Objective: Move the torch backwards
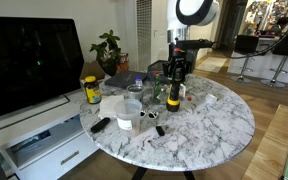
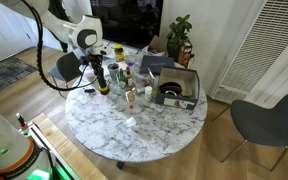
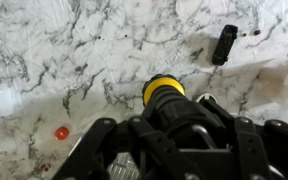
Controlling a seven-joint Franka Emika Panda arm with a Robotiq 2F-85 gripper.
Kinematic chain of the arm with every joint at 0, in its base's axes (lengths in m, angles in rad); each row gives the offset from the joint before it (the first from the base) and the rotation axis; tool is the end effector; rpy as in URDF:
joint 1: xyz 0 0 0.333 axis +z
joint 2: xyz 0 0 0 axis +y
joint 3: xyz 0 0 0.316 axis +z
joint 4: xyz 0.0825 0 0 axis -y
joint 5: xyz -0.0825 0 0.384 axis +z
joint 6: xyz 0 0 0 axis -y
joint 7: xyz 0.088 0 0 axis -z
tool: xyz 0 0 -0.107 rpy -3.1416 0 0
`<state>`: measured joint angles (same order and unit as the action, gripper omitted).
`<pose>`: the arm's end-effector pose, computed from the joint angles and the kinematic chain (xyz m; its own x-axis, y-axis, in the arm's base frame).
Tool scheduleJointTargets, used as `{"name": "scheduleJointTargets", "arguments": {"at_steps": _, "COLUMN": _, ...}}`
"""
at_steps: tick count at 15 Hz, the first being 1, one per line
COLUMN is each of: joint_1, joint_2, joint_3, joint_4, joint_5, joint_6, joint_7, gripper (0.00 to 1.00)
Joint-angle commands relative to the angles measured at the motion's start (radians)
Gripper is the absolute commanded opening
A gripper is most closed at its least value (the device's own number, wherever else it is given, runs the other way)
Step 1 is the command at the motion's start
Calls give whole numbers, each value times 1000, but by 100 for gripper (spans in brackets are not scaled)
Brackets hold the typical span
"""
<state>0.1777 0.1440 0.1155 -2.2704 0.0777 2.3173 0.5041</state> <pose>0.4985 0.1522 0.2874 0.9580 -0.2611 -0.1189 -0.2644 -0.9643 -0.0122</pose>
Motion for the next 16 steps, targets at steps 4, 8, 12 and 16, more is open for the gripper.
{"name": "scheduleJointTargets", "arguments": {"at_steps": 4, "joint_1": 12, "joint_2": -145, "joint_3": 32, "joint_4": 148, "joint_5": -14, "joint_6": -329, "joint_7": 19, "gripper": 27}}
{"name": "scheduleJointTargets", "arguments": {"at_steps": 8, "joint_1": 25, "joint_2": -106, "joint_3": 68, "joint_4": 355, "joint_5": -36, "joint_6": -442, "joint_7": 14, "gripper": 27}}
{"name": "scheduleJointTargets", "arguments": {"at_steps": 12, "joint_1": 34, "joint_2": 12, "joint_3": 77, "joint_4": 582, "joint_5": -64, "joint_6": -461, "joint_7": 15, "gripper": 27}}
{"name": "scheduleJointTargets", "arguments": {"at_steps": 16, "joint_1": 43, "joint_2": 166, "joint_3": 54, "joint_4": 798, "joint_5": -54, "joint_6": -442, "joint_7": 14, "gripper": 27}}
